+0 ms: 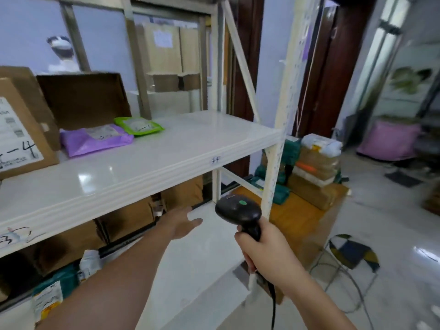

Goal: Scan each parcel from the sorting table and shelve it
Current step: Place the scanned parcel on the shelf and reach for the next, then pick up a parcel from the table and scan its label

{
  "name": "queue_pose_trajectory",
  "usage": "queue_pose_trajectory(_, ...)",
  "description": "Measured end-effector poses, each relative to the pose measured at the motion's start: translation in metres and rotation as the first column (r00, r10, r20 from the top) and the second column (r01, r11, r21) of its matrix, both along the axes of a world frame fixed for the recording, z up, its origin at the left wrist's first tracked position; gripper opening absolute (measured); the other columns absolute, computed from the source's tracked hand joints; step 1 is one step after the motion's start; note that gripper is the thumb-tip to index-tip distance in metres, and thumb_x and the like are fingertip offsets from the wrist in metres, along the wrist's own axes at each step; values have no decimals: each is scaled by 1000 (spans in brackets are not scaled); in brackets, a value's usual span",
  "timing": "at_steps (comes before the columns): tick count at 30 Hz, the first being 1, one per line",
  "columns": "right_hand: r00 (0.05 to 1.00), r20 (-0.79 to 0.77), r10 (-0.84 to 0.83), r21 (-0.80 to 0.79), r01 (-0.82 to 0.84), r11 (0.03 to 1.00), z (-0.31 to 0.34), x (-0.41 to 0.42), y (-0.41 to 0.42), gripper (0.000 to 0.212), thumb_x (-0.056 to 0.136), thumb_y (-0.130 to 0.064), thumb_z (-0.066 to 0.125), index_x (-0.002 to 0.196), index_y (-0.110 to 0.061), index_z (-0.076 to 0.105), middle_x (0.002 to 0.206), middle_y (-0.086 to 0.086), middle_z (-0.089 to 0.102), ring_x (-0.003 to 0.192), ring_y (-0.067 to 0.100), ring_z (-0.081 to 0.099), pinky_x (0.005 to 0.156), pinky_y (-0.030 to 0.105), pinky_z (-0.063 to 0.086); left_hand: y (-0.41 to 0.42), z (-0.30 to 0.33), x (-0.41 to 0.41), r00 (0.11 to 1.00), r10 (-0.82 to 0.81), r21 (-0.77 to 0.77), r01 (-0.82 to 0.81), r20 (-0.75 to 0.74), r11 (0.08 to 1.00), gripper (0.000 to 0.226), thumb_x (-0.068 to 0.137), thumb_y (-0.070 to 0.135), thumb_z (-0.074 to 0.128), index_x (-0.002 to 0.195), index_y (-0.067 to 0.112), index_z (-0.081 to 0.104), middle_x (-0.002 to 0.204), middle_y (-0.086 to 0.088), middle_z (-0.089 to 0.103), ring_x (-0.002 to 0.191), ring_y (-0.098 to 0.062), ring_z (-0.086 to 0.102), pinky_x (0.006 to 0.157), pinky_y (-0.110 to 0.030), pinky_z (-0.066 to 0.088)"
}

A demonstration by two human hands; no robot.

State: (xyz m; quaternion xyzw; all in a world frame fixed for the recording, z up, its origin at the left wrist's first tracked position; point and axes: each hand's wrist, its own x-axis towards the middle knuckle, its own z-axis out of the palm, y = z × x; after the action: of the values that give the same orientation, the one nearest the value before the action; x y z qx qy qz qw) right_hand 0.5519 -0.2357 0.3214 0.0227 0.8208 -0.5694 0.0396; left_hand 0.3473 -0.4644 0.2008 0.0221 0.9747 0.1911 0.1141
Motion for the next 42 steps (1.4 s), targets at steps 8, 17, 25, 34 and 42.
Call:
queue_pose_trajectory(8, 974, -117, -192, 32, 197, 980, 18, 43, 117, 7, 93, -21, 61, 94, -27, 59, 62, -4, 60, 51, 8, 54, 49, 23, 48, 179, 38, 1, 963, -269, -14, 269, 25, 963, 83, 93, 76, 47, 161, 29, 32, 167, -1, 34, 150, -27, 38, 120, -47, 34)
queue_pose_trajectory(17, 905, -160, -394, 83, 411, 908, 7, 55, 212, 4, 92, -18, 61, 92, -23, 61, 63, 0, 58, 58, 17, 55, 60, 37, 50, 316, 35, -3, 890, -456, -52, 455, -9, 889, 89, 92, 79, 44, 163, 27, 28, 168, -3, 31, 151, -28, 35, 120, -48, 34)
queue_pose_trajectory(25, 883, -194, -428, 114, 453, 884, -3, -2, 266, 3, 91, -21, 61, 93, -24, 61, 65, 2, 60, 59, 18, 55, 61, 40, 49, 385, 23, -67, 852, -523, -95, 521, 7, 848, 88, 92, 79, 43, 162, 28, 28, 168, -4, 31, 151, -29, 35, 121, -48, 34)
queue_pose_trajectory(34, 881, -195, -431, 43, 446, 894, -16, -89, 315, 8, 90, -23, 59, 89, -31, 59, 66, 2, 58, 59, 19, 54, 59, 41, 47, 442, -8, -166, 853, -514, -165, 523, 94, 836, 91, 92, 79, 43, 163, 24, 26, 169, -5, 28, 153, -30, 32, 122, -49, 32)
queue_pose_trajectory(42, 930, -161, -331, 85, 348, 934, -38, -176, 388, 25, 87, -21, 59, 79, -45, 57, 57, -2, 54, 52, 19, 52, 53, 44, 49, 493, -53, -246, 898, -395, -125, 422, 194, 898, 90, 93, 76, 46, 163, 24, 24, 170, -3, 24, 154, -27, 29, 123, -46, 30)
